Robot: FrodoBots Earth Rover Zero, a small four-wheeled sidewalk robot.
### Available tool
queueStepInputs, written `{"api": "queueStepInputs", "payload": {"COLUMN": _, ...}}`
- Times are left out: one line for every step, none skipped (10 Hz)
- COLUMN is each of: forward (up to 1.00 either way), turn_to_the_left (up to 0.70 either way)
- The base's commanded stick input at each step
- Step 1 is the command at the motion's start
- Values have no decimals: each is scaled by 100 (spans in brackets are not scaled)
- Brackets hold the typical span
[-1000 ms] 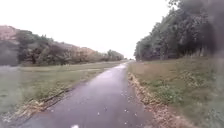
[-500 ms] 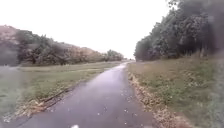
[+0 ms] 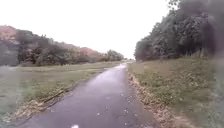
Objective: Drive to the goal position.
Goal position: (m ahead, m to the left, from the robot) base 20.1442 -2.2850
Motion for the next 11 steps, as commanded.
{"api": "queueStepInputs", "payload": {"forward": 7, "turn_to_the_left": 0}}
{"api": "queueStepInputs", "payload": {"forward": 8, "turn_to_the_left": 0}}
{"api": "queueStepInputs", "payload": {"forward": 7, "turn_to_the_left": 0}}
{"api": "queueStepInputs", "payload": {"forward": 7, "turn_to_the_left": 0}}
{"api": "queueStepInputs", "payload": {"forward": 7, "turn_to_the_left": 0}}
{"api": "queueStepInputs", "payload": {"forward": 7, "turn_to_the_left": 0}}
{"api": "queueStepInputs", "payload": {"forward": 7, "turn_to_the_left": 0}}
{"api": "queueStepInputs", "payload": {"forward": 8, "turn_to_the_left": 0}}
{"api": "queueStepInputs", "payload": {"forward": 7, "turn_to_the_left": 0}}
{"api": "queueStepInputs", "payload": {"forward": 7, "turn_to_the_left": 0}}
{"api": "queueStepInputs", "payload": {"forward": 7, "turn_to_the_left": 0}}
